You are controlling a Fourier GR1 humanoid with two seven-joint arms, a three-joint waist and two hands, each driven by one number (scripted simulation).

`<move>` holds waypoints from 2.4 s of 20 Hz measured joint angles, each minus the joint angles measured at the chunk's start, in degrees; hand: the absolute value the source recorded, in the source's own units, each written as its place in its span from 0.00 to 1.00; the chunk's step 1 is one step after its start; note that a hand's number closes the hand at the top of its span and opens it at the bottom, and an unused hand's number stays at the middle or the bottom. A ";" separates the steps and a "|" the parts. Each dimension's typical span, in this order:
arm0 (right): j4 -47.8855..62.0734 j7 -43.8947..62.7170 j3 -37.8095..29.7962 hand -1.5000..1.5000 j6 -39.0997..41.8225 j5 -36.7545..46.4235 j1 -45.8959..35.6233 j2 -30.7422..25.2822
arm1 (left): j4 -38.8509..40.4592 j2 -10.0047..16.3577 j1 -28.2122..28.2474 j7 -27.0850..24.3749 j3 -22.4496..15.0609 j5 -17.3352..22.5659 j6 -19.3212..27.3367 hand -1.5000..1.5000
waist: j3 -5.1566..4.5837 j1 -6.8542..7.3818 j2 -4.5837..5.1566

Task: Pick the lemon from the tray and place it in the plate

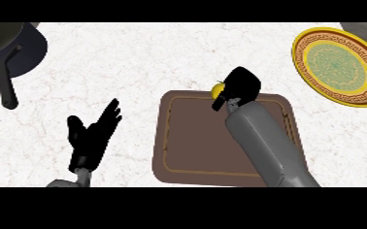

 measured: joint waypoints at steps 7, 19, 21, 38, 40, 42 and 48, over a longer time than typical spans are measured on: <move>9.76 -1.08 -9.53 1.00 -6.11 5.75 -12.37 -6.54 | -0.25 -0.38 -2.04 0.26 -0.95 -0.49 -0.76 0.50 | 0.01 3.10 1.60; 17.82 0.91 -15.75 1.00 -21.67 23.87 -22.58 -12.98 | 0.82 -1.15 -3.45 0.69 -1.73 -1.35 -0.67 0.50 | 0.00 3.71 1.64; 18.33 0.89 -17.65 1.00 -24.47 25.74 -22.46 -13.67 | 0.88 -1.24 -3.71 0.89 -1.50 -1.39 -0.35 0.50 | 0.05 3.29 1.61; 22.84 0.32 -35.55 1.00 -48.06 41.76 -11.72 -20.75 | -0.17 -0.99 -2.20 1.53 0.09 -0.94 0.46 0.50 | 0.15 0.72 0.81; 23.75 -0.34 -37.95 1.00 -50.72 42.40 -10.27 -21.51 | 0.05 -0.64 -1.79 1.08 0.37 -0.92 0.08 0.50 | 0.16 0.68 0.79; 24.95 -0.70 -40.34 1.00 -53.12 42.27 -9.27 -22.32 | 0.03 -0.77 -1.31 0.88 0.37 -0.91 0.00 0.50 | 0.19 0.64 0.74; 29.68 -0.24 -45.41 1.00 -58.40 41.23 -8.36 -25.17 | 0.41 -0.99 -1.19 0.14 0.59 -1.04 -0.58 0.50 | 0.27 0.80 0.72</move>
